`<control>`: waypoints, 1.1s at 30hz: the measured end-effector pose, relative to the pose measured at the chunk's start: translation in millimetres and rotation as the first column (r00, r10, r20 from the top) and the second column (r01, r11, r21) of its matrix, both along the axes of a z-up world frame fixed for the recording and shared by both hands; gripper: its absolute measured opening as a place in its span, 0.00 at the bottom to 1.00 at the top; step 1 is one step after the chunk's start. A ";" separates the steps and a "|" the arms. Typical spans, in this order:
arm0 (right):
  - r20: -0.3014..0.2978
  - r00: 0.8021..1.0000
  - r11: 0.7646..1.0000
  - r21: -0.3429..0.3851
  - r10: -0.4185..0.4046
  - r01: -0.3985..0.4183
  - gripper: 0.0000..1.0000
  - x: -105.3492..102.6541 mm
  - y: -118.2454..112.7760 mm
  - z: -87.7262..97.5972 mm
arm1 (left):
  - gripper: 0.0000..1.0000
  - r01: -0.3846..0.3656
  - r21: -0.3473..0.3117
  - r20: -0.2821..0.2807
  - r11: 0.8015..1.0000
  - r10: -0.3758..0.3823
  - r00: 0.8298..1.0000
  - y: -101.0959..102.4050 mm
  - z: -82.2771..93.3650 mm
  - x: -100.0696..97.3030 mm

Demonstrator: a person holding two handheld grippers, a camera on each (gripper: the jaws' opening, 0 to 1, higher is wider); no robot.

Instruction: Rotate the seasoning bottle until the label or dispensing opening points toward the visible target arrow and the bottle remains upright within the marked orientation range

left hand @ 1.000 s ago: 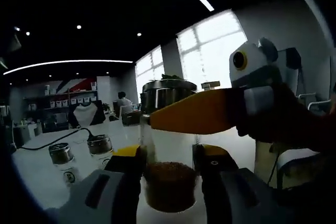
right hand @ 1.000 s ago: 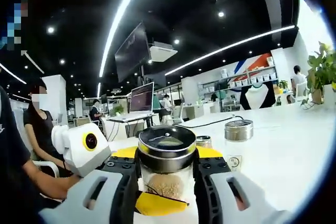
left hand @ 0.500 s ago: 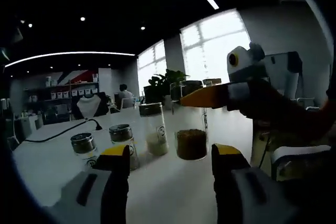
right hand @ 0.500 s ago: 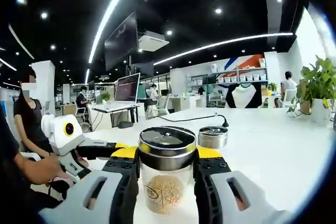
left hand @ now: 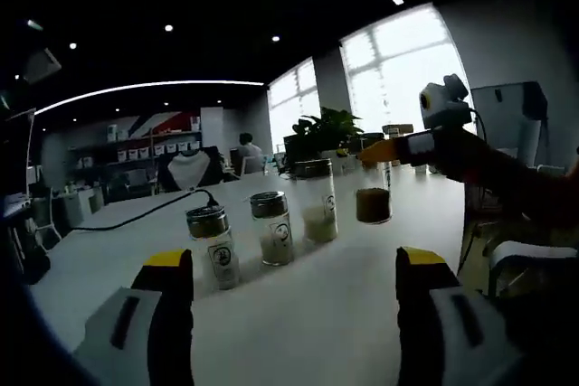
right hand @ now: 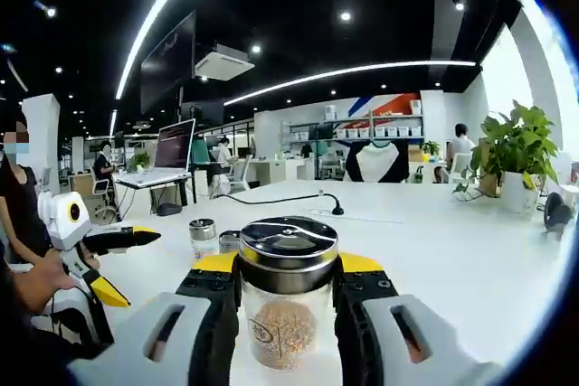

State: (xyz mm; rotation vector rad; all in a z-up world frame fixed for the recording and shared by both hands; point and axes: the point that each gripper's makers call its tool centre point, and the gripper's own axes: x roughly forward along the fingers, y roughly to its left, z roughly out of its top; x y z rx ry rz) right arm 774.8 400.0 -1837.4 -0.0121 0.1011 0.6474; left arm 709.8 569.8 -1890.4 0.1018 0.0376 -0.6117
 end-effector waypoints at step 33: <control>0.056 0.998 0.999 -0.034 -0.017 0.019 0.38 71.4 -49.8 -19.8 | 1.00 -0.020 -0.037 -0.038 0.999 0.019 0.999 14.2 -16.5 -3.6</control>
